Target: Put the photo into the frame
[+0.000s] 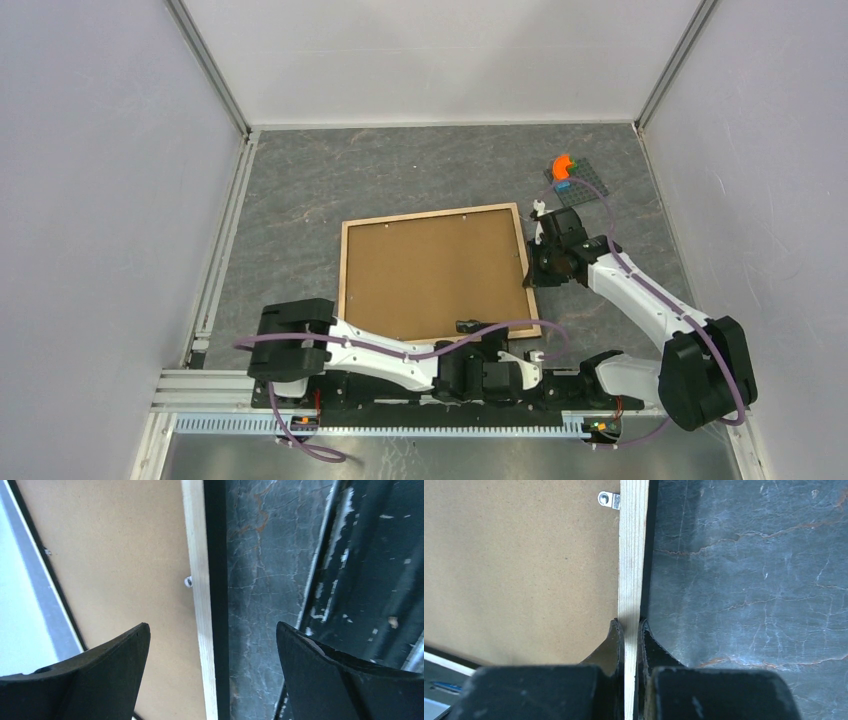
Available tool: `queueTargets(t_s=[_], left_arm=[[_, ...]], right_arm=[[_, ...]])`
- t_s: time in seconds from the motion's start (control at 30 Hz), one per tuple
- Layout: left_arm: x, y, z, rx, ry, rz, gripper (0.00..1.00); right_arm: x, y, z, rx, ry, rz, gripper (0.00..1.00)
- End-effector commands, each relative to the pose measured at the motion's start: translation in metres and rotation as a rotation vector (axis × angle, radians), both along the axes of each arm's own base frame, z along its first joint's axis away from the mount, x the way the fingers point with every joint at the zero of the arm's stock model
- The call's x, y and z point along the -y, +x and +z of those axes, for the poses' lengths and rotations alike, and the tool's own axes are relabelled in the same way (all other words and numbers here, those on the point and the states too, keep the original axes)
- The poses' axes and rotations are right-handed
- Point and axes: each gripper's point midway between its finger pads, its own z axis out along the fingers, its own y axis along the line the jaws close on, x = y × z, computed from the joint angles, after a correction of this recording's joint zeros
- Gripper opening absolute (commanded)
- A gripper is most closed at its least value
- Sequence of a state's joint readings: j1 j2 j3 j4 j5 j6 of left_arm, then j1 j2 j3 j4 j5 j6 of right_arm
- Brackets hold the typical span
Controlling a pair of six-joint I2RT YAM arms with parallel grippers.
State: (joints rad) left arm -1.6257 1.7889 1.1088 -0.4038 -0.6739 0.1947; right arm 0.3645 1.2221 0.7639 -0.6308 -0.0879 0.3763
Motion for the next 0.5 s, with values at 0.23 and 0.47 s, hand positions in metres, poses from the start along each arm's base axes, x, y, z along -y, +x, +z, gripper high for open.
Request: queueTargets(t_s=[0.23, 0.47], left_arm=[[-0.007, 0.054, 0.028, 0.451, 0.173, 0.08, 0.75], [-0.022, 0.074, 0.081, 0.546, 0.081, 0.21, 0.25]], right_arm=[[-0.027, 0.018, 0.052, 0.054, 0.187, -0.036, 0.0], [-0.025, 0.027, 0.072, 0.146, 0.173, 0.012, 0.0]])
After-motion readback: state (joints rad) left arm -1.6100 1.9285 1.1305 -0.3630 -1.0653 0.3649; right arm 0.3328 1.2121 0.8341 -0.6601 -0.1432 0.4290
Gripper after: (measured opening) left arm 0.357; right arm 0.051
